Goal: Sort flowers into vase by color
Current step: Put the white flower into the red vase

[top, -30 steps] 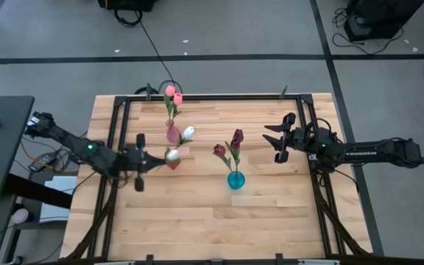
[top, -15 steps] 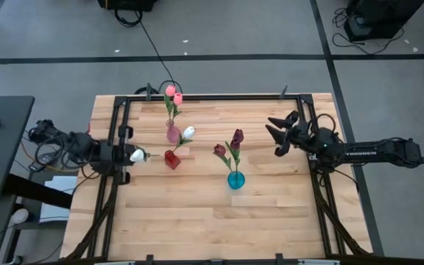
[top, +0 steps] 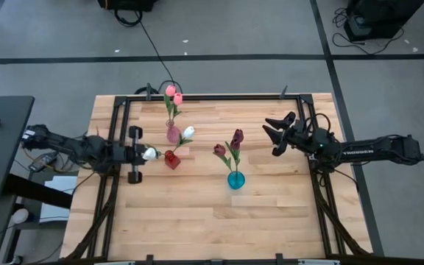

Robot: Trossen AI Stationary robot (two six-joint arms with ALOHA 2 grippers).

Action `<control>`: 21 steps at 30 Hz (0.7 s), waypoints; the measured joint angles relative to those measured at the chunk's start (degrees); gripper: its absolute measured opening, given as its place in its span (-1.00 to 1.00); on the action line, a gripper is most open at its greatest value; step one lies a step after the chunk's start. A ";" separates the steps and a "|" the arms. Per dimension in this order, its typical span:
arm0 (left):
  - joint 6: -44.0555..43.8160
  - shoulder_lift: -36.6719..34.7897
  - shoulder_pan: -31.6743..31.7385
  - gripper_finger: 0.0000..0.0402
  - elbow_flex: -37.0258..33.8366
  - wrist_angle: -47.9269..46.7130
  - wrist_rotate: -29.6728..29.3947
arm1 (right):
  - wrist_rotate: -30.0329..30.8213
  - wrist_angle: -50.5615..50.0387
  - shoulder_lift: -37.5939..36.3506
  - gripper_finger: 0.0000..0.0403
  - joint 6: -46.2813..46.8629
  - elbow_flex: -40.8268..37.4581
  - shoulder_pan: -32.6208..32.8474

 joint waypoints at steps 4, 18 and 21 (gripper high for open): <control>1.30 0.10 1.44 -1.00 -4.79 4.00 -2.77 | 0.70 2.41 1.79 -0.16 -1.32 0.00 0.00; -11.07 -2.94 7.89 -1.00 -15.29 13.60 -1.91 | 0.46 2.93 5.85 -0.16 0.32 0.00 0.04; -13.91 -2.91 9.10 -1.00 -16.79 13.62 -3.16 | 0.45 2.95 6.10 -0.16 0.33 0.00 0.04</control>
